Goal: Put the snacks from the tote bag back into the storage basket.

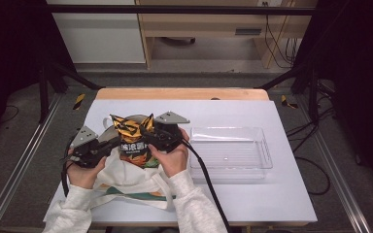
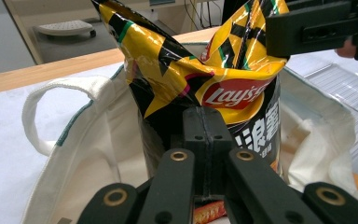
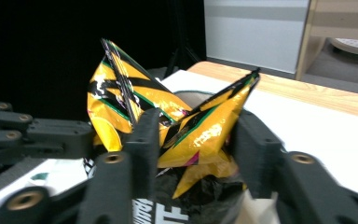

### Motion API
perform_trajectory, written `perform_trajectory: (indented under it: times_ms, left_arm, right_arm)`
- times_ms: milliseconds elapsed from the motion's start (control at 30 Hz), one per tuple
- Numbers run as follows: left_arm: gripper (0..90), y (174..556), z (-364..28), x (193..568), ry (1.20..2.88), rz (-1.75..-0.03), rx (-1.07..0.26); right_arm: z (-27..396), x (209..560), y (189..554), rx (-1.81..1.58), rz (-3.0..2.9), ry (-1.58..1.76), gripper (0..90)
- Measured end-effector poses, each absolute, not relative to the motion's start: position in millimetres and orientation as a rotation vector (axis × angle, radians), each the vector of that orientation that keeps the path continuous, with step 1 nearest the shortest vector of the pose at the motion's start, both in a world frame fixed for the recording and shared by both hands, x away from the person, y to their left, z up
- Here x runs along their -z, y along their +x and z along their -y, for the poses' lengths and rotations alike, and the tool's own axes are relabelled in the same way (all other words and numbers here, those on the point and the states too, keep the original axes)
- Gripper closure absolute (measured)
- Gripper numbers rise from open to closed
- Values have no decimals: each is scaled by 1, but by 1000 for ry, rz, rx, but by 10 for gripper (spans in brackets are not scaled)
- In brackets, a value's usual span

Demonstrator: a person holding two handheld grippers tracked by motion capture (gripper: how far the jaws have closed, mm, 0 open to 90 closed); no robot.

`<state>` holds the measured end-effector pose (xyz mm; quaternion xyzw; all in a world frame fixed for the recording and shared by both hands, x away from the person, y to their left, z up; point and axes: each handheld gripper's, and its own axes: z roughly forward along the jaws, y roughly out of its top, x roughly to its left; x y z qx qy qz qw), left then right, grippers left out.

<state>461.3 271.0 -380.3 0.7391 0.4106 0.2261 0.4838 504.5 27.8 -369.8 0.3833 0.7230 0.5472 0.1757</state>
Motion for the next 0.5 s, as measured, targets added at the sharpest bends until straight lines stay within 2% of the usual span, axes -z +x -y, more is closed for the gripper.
perform_trajectory:
  times_ms: [33, 100, 233, 267, 400, 500]
  left_arm:
    - [896, 461, -271, 380, 1800, -1000, -551]
    - [856, 461, -275, 378, 1765, -1012, -554]
    - [684, 461, -280, 371, 1698, -1018, -580]
    - [628, 461, -283, 365, 1659, -1022, -605]
    - [520, 464, -286, 357, 1618, -1010, -598]
    - [492, 468, -283, 358, 1626, -995, -582]
  right_arm:
    - [-28, 370, 505, -1550, -2048, 1086, 587]
    - [-27, 369, 504, -1515, -2057, 1089, 678]
    - [-25, 367, 501, -1515, -2072, 1073, 747]
    - [-25, 366, 499, -1505, -2081, 1054, 807]
    - [-27, 366, 493, -1486, -2087, 1026, 826]
    - [-26, 366, 490, -1491, -2091, 1010, 832]
